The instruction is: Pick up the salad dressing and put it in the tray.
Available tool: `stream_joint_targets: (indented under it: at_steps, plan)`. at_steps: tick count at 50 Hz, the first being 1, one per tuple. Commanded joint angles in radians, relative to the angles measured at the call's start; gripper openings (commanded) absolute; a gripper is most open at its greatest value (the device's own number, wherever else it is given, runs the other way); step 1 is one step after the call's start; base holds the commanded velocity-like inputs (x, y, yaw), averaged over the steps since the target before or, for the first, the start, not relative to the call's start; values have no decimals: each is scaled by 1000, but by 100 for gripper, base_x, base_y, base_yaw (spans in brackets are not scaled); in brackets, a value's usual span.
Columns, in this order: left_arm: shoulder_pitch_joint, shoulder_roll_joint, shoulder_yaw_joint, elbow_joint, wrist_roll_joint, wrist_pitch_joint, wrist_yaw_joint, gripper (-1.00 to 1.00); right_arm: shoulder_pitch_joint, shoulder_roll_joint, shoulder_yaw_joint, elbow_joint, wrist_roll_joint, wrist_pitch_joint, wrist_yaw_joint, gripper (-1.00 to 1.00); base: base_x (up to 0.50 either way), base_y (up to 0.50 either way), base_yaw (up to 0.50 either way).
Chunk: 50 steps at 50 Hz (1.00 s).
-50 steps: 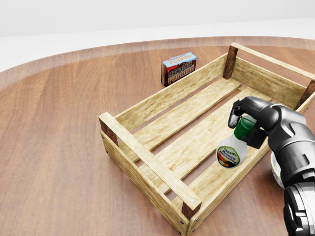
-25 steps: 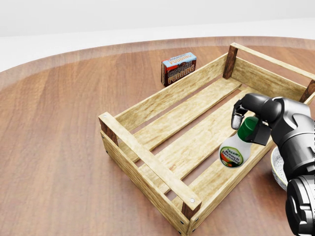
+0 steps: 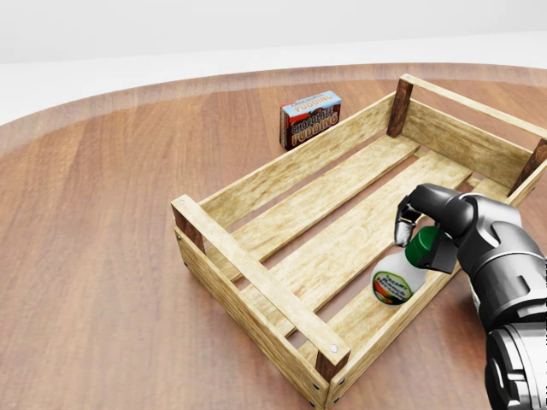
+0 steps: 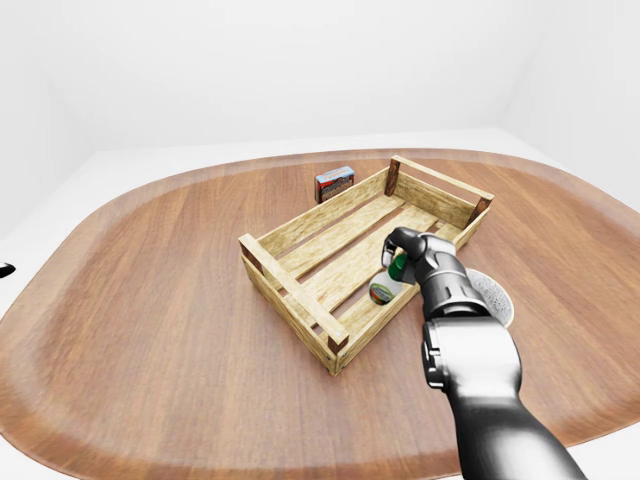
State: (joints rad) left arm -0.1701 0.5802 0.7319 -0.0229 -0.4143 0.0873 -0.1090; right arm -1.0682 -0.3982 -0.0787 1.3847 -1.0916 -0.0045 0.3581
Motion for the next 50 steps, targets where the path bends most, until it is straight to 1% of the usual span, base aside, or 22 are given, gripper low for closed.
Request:
stream_joint_targets:
  at_steps: [1, 4, 6, 7, 8, 9, 10, 11, 21, 24, 28, 31, 32, 34, 38, 39, 40, 41, 42, 43, 44, 50]
  plan:
    - [-1, 0, -2, 5, 1, 0, 0, 100, 28, 9, 8, 2, -8, -7, -17, -96, 0, 0, 0]
    - [-1, 0, -3, 1, 0, 0, 2, 100, 31, 10, 10, 3, -13, -16, -24, -96, 0, 0, 0]
    - [-1, -1, -4, 4, 2, 0, 1, 100, 31, 12, 7, 3, -10, -12, -14, -95, 0, 0, 0]
    - [-1, -1, -4, 4, 2, 0, 1, 100, 31, 14, 4, 3, -5, 2, 3, -94, 0, 0, 0]
    - [-1, -1, -3, 3, 2, 0, 0, 100, 32, 14, 17, 3, -24, 17, -35, -100, 0, 0, 0]
    - [0, 0, -3, 3, 1, 0, 0, 100, 32, 14, -2, 4, 3, -1, 92, 100, 0, 0, 0]
    - [0, 0, -1, 3, 1, 0, 0, 100, 35, 15, 4, 2, -4, -10, 29, 100, 0, 0, 0]
    - [0, 1, 0, 4, -1, 0, 0, 100, 31, 15, 0, 2, 3, -1, 53, 100, 0, 0, 0]
    - [1, -1, 0, -14, -2, 0, 1, 100, 17, -10, 20, 0, -19, -5, 85, 100, 0, 0, 0]
    - [0, 0, 2, -15, -2, 0, 2, 100, -9, -25, 32, -3, -34, -18, 101, 100, 0, 0, 0]
    - [1, -4, -1, -13, 1, 0, -1, 100, -87, -61, 35, -10, -47, -38, 122, 100, 0, 0, 0]
    - [2, -1, 5, -18, -3, 0, -3, 100, -188, -106, 51, -20, -72, -66, 171, 100, 0, 0, 0]
    - [2, 0, 6, -19, -5, 0, -3, 100, -201, -111, 52, -20, -76, -68, 177, 100, 0, 0, 0]
    - [1, 0, 5, -19, -4, 0, -1, 100, -312, -163, 74, -30, -115, -83, 243, 100, 0, 0, 0]
    - [1, -6, -4, -23, 0, 0, -1, 100, -488, -229, 80, -41, -168, -83, 327, 100, 0, 0, 0]
    - [1, -7, -4, -25, 0, 0, 0, 100, -521, -242, 81, -41, -182, -83, 329, 100, 0, 0, 0]
    - [0, -7, -4, -26, -1, 0, -2, 100, -598, -269, 84, -46, -202, -83, 340, 100, 0, 0, 0]
    - [0, -7, -4, -26, -1, 0, -2, 100, -602, -269, 79, -44, -209, -83, 340, 100, 0, 0, 0]
    - [-1, -7, -5, -24, 0, 0, -3, 100, -650, -287, 78, -47, -222, -83, 340, 100, 0, 0, 0]
    - [-1, -7, -5, -24, 0, 0, -3, 100, -653, -287, 73, -46, -228, -83, 340, 100, 0, 0, 0]
    - [-1, -8, -6, -23, 2, 0, -3, 100, -705, -304, 72, -50, -240, -83, 340, 100, 0, 0, 0]
    - [-3, -4, -2, -33, -3, 0, 0, 100, -836, -346, 54, -61, -281, -83, 340, 100, 0, 0, 0]
